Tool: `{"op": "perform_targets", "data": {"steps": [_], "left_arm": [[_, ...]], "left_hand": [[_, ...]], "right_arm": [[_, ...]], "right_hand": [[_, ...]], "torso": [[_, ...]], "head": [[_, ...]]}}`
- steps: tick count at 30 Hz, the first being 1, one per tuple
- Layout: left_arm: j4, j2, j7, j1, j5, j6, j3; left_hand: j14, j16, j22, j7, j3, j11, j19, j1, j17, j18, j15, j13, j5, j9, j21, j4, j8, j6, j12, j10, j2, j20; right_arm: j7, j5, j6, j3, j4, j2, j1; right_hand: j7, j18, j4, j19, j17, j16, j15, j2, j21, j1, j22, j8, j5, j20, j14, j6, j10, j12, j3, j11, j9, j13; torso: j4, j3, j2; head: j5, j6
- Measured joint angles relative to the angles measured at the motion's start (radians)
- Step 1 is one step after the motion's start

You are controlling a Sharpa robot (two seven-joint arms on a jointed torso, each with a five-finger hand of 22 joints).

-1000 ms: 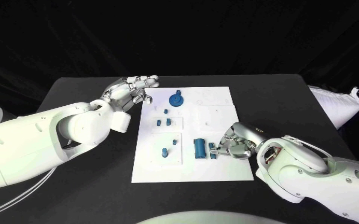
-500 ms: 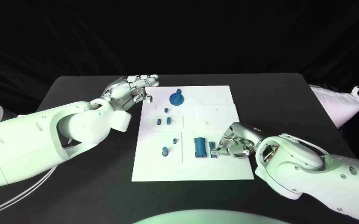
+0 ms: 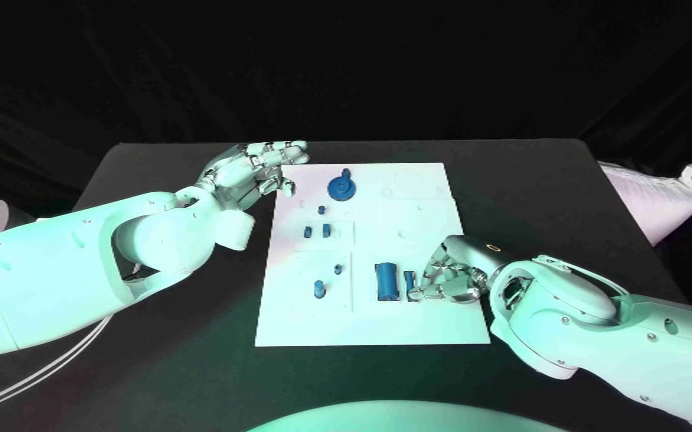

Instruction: Assemble the parts on the task board

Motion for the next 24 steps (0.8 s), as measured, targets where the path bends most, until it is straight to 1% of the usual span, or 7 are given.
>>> {"op": "perform_targets", "data": {"steps": [6, 11, 15, 18, 20, 22, 24], "left_arm": [[0.0, 0.0, 0.0, 0.0, 0.0, 0.0, 0.0], [-0.005, 0.0, 0.0, -0.001, 0.0, 0.0, -0.001], [-0.018, 0.005, 0.0, -0.003, 0.0, 0.001, -0.004], [-0.034, 0.014, 0.0, -0.005, 0.0, 0.001, -0.008], [-0.046, 0.021, 0.0, -0.006, 0.0, 0.0, -0.01], [-0.065, 0.032, 0.0, -0.008, 0.001, -0.002, -0.011], [-0.094, 0.047, 0.0, -0.01, 0.003, -0.004, -0.012]], "left_hand": [[0.0, 0.0, 0.0, 0.0, 0.0, 0.0, 0.0, 0.0, 0.0, 0.0, 0.0, 0.0, 0.0, 0.0, 0.0, 0.0, 0.0, 0.0, 0.0, 0.0, 0.0, 0.0], [0.0, 0.0, 0.0, 0.0, 0.0, 0.0, 0.0, 0.0, 0.0, 0.0, 0.0, 0.0, 0.0, 0.0, 0.0, 0.0, 0.0, 0.0, 0.0, 0.0, 0.0, 0.0], [0.0, 0.0, -0.001, 0.0, -0.003, 0.0, 0.0, 0.0, -0.002, 0.0, 0.0, -0.001, 0.0, 0.0, -0.004, -0.003, 0.0, 0.0, 0.005, 0.0, 0.0, 0.0], [-0.016, -0.011, -0.002, 0.0, -0.005, 0.001, -0.005, -0.003, -0.021, 0.0, 0.001, -0.001, 0.0, 0.0, -0.006, -0.001, 0.0, -0.007, 0.007, -0.001, 0.003, 0.005], [-0.056, -0.05, -0.008, 0.0, -0.01, 0.006, -0.023, -0.005, -0.087, 0.0, 0.004, -0.002, 0.0, 0.0, -0.02, -0.002, 0.0, -0.007, 0.007, -0.006, 0.005, 0.008], [-0.124, -0.121, -0.019, 0.006, -0.013, 0.005, -0.053, -0.005, -0.198, 0.0, 0.006, -0.004, 0.0, 0.0, -0.043, -0.004, 0.0, -0.013, 0.013, -0.013, 0.005, 0.011], [-0.209, -0.215, -0.044, 0.01, -0.015, 0.013, -0.117, -0.005, -0.28, 0.0, 0.012, -0.008, 0.0, -0.001, -0.091, -0.007, 0.0, -0.017, 0.014, -0.024, 0.005, 0.017]], "right_arm": [[0.0, -0.006, -0.012, -0.001, -0.001, -0.001, -0.002], [0.019, 0.013, -0.041, 0.001, 0.012, -0.017, 0.0], [0.095, 0.109, -0.071, 0.003, 0.002, -0.029, 0.028], [0.198, 0.243, -0.094, 0.005, -0.036, -0.028, 0.06], [0.262, 0.326, -0.102, 0.005, -0.07, -0.022, 0.079], [0.342, 0.436, -0.111, 0.005, -0.119, -0.008, 0.099], [0.434, 0.57, -0.119, 0.005, -0.184, 0.016, 0.119]], "right_hand": [[0.0, 0.0, 0.022, 0.0, 0.0, 0.0, 0.0, 0.019, 0.0, -0.02, 0.0, 0.0, -0.001, 0.0, 0.0, 0.0, -0.004, 0.003, -0.024, 0.004, 0.003, 0.013], [0.007, 0.0, 0.038, 0.0, 0.0, 0.0, 0.0, 0.004, -0.007, -0.034, 0.0, -0.001, 0.019, 0.0, 0.0, -0.014, -0.004, -0.035, -0.058, 0.004, 0.003, 0.014], [0.033, 0.0, 0.042, 0.0, 0.0, -0.034, 0.008, 0.005, -0.069, -0.033, 0.0, -0.047, 0.035, 0.0, 0.0, -0.087, 0.004, -0.157, -0.073, 0.01, -0.012, -0.038], [0.054, 0.021, 0.025, -0.002, 0.0, -0.08, 0.025, 0.021, -0.135, 0.011, 0.0, -0.073, 0.04, 0.02, 0.0, -0.118, -0.024, -0.266, -0.078, 0.016, -0.028, -0.086], [0.061, 0.049, 0.01, -0.029, 0.0, -0.145, 0.032, 0.028, -0.218, 0.044, -0.014, -0.086, 0.042, 0.031, 0.0, -0.139, -0.081, -0.429, -0.076, 0.025, -0.037, -0.167], [0.071, 0.081, -0.011, -0.093, -0.08, -0.261, 0.038, 0.038, -0.356, 0.085, -0.115, -0.094, 0.052, 0.035, -0.006, -0.158, -0.156, -0.646, -0.072, 0.034, -0.048, -0.284], [0.083, 0.127, -0.022, -0.203, -0.295, -0.485, 0.052, 0.049, -0.601, 0.128, -0.32, -0.094, 0.058, 0.046, -0.072, -0.179, -0.214, -0.777, -0.069, 0.048, -0.062, -0.39]], "torso": [[0.0001, -0.0002, -0.001], [-0.0007, -0.0005, -0.002], [-0.0012, -0.0024, -0.006], [-0.0014, -0.0056, -0.013], [-0.0019, -0.0077, -0.017], [-0.0032, -0.0112, -0.026], [-0.0043, -0.0148, -0.034]], "head": [[0.0, 0.002], [0.0, 0.005], [-0.007, 0.013], [-0.012, 0.022], [-0.015, 0.028], [-0.019, 0.038], [-0.024, 0.049]]}}
